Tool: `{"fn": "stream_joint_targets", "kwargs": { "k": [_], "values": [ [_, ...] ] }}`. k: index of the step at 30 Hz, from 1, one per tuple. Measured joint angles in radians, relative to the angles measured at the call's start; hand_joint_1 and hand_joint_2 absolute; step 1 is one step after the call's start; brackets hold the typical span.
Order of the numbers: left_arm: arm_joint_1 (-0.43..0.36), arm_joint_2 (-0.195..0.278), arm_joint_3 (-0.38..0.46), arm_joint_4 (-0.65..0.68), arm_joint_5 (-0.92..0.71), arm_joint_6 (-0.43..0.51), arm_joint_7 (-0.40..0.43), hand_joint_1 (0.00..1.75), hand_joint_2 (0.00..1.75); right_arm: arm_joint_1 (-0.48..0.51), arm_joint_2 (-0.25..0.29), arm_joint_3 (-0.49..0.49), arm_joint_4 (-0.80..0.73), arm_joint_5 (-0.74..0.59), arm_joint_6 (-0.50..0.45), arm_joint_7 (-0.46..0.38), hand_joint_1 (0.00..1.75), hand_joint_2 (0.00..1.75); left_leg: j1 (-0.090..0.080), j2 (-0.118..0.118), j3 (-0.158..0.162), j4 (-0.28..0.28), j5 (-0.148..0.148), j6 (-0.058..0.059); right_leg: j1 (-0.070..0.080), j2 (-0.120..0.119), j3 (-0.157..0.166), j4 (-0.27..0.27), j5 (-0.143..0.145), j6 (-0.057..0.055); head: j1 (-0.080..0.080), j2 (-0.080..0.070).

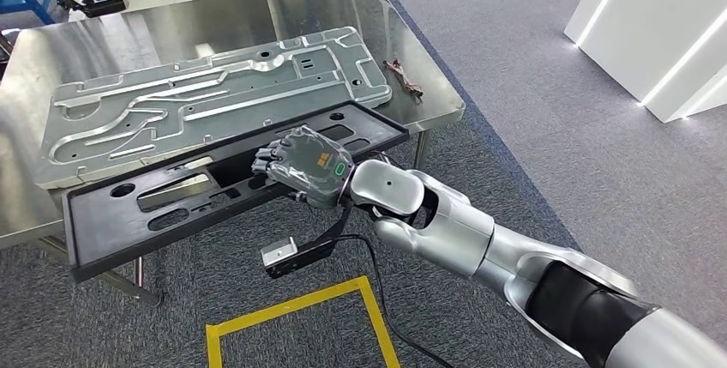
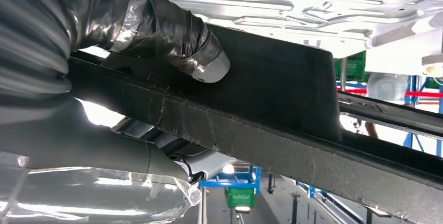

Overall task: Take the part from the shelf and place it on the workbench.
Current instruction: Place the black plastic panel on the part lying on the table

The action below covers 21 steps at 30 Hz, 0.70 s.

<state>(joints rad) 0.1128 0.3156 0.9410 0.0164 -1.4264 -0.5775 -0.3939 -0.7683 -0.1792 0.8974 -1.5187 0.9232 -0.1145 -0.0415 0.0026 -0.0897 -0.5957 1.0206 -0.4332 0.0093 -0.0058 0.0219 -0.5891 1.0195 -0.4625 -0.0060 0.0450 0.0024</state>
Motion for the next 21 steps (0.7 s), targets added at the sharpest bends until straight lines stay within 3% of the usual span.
{"fn": "stream_joint_targets", "kwargs": {
  "k": [19,21],
  "values": [
    [-0.008,-0.008,-0.001,0.0,-0.016,0.003,-0.001,0.0,1.75,-0.009,0.012,0.015,0.008,0.001,0.0,0.0,1.75,1.75,0.0,0.0,0.0,0.0,0.0,0.0,0.0,0.0,0.0,0.0,0.0,0.0,0.0,0.0],
    [-0.008,-0.008,-0.001,0.0,-0.016,0.003,-0.001,0.0,1.75,-0.009,0.013,0.015,0.008,0.001,0.0,0.0,1.75,1.75,-0.001,0.0,-0.001,0.004,-0.002,0.005,-0.002,0.001,0.0,-0.002,0.001,0.004,0.0,0.0]
  ]
}}
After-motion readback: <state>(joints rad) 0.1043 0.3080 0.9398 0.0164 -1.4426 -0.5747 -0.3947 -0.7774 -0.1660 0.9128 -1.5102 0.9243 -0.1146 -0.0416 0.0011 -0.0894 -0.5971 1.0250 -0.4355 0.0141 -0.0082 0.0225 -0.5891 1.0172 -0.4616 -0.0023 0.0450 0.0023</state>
